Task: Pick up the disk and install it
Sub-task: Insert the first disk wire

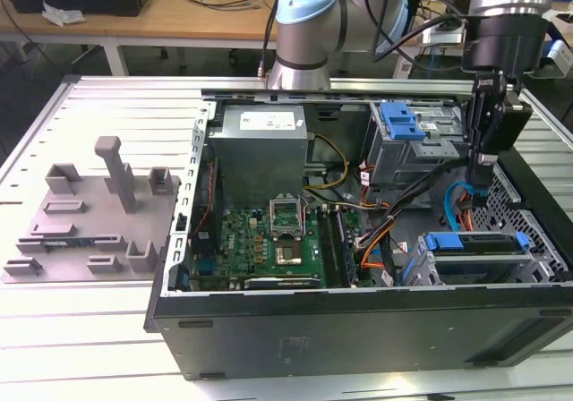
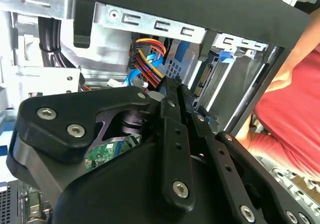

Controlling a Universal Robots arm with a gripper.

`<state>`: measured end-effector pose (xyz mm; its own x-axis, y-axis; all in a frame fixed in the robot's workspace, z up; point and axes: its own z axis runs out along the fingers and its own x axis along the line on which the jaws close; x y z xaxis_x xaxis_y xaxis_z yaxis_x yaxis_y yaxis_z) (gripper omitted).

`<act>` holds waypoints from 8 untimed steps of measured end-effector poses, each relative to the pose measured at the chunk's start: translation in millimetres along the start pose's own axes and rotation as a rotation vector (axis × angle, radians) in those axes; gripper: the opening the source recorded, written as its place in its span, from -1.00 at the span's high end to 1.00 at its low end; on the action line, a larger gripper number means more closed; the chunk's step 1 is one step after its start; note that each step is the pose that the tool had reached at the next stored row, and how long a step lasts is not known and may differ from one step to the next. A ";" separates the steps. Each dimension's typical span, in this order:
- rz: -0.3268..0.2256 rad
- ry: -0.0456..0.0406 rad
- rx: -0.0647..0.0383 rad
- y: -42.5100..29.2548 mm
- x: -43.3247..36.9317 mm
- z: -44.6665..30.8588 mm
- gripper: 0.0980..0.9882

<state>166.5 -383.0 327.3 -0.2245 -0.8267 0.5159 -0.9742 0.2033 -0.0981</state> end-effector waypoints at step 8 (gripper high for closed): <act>0.000 0.0010 0.000 -3.4 -0.8 0.7 0.86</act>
<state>170.0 -383.4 326.6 -0.2245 -0.8262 0.5167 -0.9742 0.2033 -0.0983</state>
